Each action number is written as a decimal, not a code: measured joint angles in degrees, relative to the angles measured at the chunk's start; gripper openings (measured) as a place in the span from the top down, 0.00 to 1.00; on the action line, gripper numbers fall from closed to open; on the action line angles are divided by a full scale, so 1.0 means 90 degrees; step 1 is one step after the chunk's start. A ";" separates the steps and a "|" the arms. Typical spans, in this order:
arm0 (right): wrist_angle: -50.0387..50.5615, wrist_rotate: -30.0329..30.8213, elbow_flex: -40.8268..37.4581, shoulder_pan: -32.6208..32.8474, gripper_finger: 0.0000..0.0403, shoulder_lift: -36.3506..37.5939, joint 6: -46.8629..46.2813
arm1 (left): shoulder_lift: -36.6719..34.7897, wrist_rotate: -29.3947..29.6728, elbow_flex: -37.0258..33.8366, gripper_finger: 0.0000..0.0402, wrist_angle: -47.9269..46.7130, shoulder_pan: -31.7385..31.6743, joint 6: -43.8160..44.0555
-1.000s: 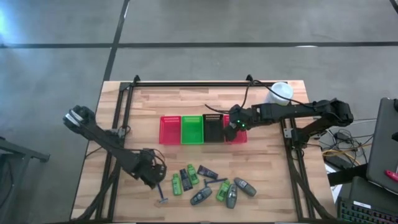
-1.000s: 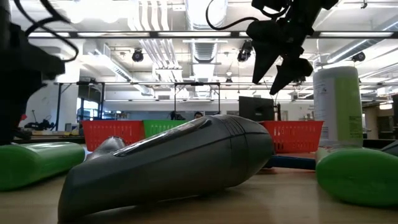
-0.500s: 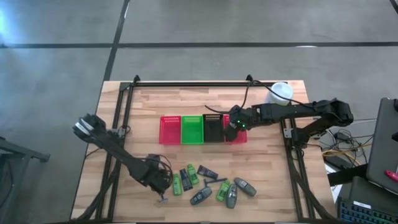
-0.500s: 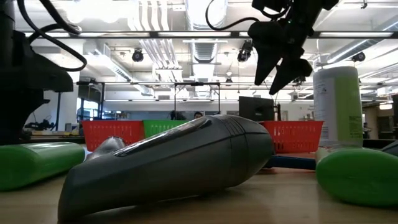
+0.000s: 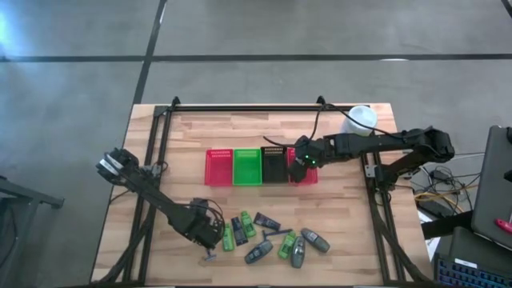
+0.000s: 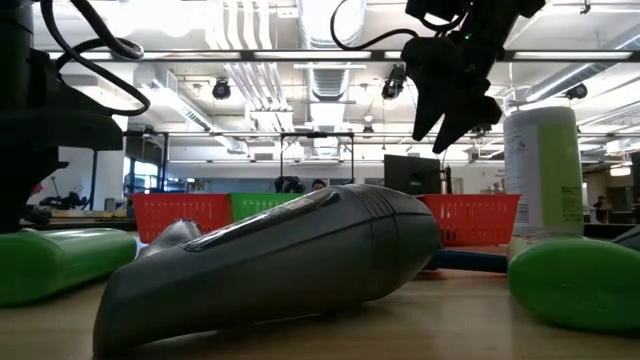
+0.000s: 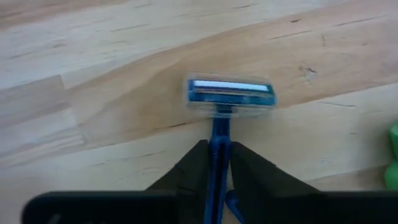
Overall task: Pick & Place Travel size toiletries
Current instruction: Put the top left blue razor into the left red bin
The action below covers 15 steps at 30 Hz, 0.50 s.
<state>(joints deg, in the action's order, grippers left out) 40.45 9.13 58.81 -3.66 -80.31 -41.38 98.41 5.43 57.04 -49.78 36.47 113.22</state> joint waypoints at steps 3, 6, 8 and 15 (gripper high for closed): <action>-0.0002 0.0000 0.0000 0.0000 0.38 0.0000 0.0015 | -0.0005 -0.0005 -0.0002 0.89 -0.0057 -0.0023 -0.0163; -0.0009 0.0002 0.0000 0.0000 0.39 0.0000 0.0080 | -0.0029 -0.0032 -0.0009 0.91 -0.0072 -0.0083 -0.0331; -0.0012 0.0030 0.0000 0.0000 0.40 0.0000 0.0164 | -0.0097 -0.0022 -0.0015 0.90 -0.0078 -0.0131 -0.0382; -0.0008 0.0316 0.0000 -0.0001 0.43 0.0340 0.0182 | -0.1153 0.1016 -0.0022 0.90 -0.0231 -0.0325 -0.0395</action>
<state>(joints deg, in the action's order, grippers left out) 40.37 11.97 58.81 -3.67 -77.25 -39.75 88.04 14.57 56.83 -51.86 33.55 109.66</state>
